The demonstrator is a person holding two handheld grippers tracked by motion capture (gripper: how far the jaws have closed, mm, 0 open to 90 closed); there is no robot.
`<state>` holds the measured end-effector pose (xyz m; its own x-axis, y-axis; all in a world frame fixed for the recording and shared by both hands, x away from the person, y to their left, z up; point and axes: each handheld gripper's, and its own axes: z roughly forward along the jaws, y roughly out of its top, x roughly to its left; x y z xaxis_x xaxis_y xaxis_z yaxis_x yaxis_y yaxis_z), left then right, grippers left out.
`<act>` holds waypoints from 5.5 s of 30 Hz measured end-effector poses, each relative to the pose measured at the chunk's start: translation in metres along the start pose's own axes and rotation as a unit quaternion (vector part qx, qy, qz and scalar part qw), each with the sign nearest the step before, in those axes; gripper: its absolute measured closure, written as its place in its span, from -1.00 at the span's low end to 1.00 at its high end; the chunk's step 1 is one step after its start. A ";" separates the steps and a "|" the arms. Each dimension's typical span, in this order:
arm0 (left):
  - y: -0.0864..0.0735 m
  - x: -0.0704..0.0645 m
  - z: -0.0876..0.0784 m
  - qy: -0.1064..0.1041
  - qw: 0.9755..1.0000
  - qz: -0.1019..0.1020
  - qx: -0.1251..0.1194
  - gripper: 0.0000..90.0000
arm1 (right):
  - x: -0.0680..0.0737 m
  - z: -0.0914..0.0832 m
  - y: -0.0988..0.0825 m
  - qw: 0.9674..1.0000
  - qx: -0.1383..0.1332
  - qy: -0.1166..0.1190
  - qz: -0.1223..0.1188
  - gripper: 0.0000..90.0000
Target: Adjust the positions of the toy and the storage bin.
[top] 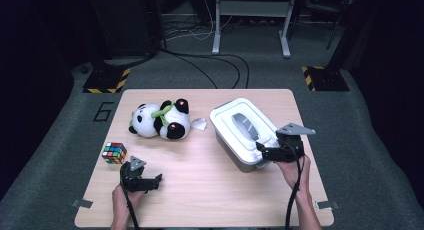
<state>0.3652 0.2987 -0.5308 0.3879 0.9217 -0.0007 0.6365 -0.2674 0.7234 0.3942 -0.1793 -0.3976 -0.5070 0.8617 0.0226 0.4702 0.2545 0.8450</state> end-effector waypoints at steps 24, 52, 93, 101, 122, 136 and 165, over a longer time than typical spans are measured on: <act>0.046 0.000 -0.001 -0.046 0.999 0.007 -0.022 -0.88 | -0.046 -0.033 -0.105 0.999 0.003 -0.027 0.046 -1.00; 0.142 -0.027 0.031 -0.023 0.997 0.031 -0.072 0.03 | -0.056 0.013 -0.145 0.991 0.103 -0.077 0.049 -0.99; 0.097 -0.054 -0.008 -0.050 0.991 0.054 -0.110 0.45 | -0.057 0.012 -0.146 0.991 0.096 -0.082 0.048 -0.93; 0.087 -0.060 -0.020 -0.057 0.993 0.034 -0.098 0.46 | -0.056 0.012 -0.146 0.991 0.096 -0.083 0.049 -0.93; 0.096 -0.046 -0.057 -0.087 0.990 0.047 -0.100 -0.37 | -0.057 0.012 -0.146 0.991 0.096 -0.082 0.048 -0.93; 0.133 0.003 -0.030 -0.064 0.994 0.019 -0.082 -0.56 | -0.057 0.013 -0.146 0.991 0.096 -0.081 0.049 -0.94; 0.134 -0.008 0.003 -0.069 0.996 0.012 -0.053 0.65 | -0.057 0.012 -0.146 0.991 0.096 -0.079 0.052 -0.93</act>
<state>0.4498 0.2550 -0.4362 0.4954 0.8656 -0.0725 0.5548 -0.2510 0.7932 0.3634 -0.2601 -0.5287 -0.3361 0.9418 0.0062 0.6506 0.2275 0.7245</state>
